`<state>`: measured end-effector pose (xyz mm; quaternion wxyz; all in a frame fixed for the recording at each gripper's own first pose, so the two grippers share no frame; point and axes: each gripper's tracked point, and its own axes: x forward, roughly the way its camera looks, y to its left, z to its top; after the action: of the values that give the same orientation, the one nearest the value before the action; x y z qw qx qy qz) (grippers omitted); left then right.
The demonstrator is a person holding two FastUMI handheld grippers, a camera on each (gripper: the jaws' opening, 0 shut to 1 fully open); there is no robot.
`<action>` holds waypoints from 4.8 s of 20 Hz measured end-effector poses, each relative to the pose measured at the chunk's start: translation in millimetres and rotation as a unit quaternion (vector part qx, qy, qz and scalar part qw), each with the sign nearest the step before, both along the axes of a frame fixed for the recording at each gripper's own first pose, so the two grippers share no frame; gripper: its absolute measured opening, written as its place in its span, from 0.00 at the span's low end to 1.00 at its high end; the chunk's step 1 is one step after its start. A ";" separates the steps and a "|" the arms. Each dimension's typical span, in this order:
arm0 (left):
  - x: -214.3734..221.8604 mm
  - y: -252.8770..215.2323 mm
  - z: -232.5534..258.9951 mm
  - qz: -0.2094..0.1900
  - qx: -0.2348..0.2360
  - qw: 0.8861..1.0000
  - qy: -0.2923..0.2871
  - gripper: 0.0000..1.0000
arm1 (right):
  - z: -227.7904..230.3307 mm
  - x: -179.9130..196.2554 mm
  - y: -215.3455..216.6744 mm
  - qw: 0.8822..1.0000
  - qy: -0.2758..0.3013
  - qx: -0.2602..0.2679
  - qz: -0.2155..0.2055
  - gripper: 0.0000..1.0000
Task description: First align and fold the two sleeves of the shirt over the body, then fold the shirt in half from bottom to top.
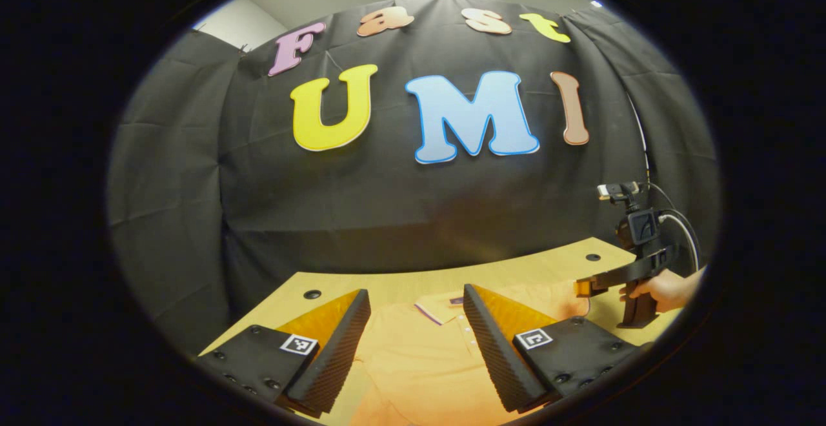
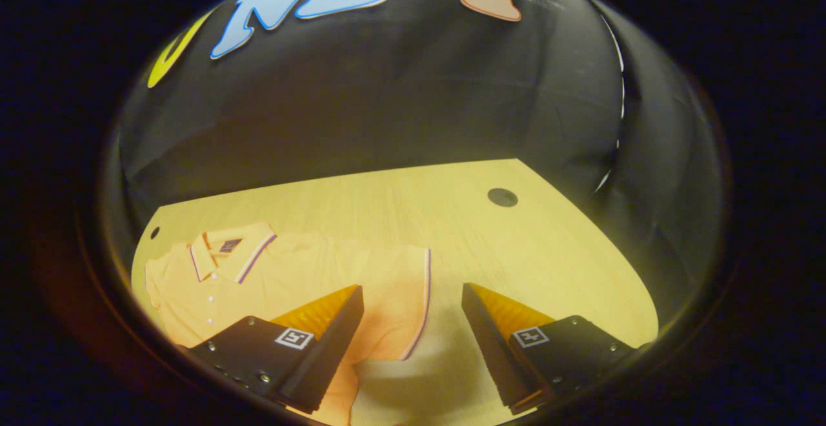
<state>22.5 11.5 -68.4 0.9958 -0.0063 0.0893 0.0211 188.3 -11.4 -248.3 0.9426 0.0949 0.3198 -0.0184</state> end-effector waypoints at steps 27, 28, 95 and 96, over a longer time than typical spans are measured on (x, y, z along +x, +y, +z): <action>-27.6 30.7 -29.3 0.043 -0.017 0.999 0.024 0.96 | 31.6 5.7 43.5 0.996 -0.030 -0.054 0.056 0.04; -28.5 33.2 -30.2 0.047 -0.020 0.998 0.024 0.99 | 37.4 3.1 53.4 0.995 -0.039 -0.060 0.071 0.04; 159.2 163.5 -252.1 0.090 -0.032 0.971 0.220 0.10 | 148.8 -144.5 141.2 0.976 -0.133 -0.098 0.145 0.92; 159.4 160.4 -243.0 0.088 -0.029 0.973 0.213 0.10 | 148.8 -143.9 141.4 0.976 -0.132 -0.098 0.144 0.92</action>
<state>181.9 171.9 -311.4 0.9474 -0.0385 0.2991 0.1068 44.3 130.0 -99.5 0.9741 -0.0429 0.1990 0.0988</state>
